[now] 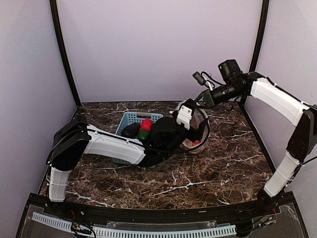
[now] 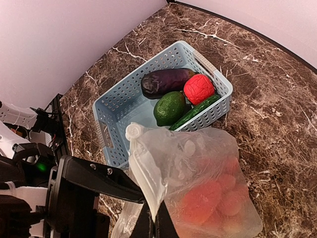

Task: Place the food in the zip-top bag and seal the zipper
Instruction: Place the fake fruit in the zipper food storage bag, then pass from the right arm to the left

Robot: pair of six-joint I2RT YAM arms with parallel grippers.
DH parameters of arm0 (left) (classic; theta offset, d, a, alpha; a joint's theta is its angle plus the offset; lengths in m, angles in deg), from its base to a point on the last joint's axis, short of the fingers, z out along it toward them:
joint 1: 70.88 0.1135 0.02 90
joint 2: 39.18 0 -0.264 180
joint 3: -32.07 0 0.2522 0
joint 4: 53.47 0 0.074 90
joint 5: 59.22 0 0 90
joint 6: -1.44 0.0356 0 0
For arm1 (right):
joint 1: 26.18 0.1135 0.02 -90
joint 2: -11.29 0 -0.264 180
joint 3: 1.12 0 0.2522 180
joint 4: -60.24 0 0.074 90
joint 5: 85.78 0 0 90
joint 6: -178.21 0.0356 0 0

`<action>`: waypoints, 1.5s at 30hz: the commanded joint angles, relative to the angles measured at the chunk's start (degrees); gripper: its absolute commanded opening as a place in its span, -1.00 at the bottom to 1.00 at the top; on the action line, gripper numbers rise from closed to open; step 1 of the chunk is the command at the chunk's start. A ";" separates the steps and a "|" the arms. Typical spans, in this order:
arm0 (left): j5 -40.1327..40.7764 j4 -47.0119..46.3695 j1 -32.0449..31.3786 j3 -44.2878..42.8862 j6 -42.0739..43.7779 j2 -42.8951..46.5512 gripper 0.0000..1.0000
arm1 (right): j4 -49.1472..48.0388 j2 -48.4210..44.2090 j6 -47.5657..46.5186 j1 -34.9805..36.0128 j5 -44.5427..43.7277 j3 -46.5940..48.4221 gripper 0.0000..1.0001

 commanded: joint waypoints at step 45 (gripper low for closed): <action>-9.05 31.32 2.13 8.56 -63.03 12.61 -0.98 | 4.91 -3.54 -5.27 1.45 -13.51 -3.94 -0.44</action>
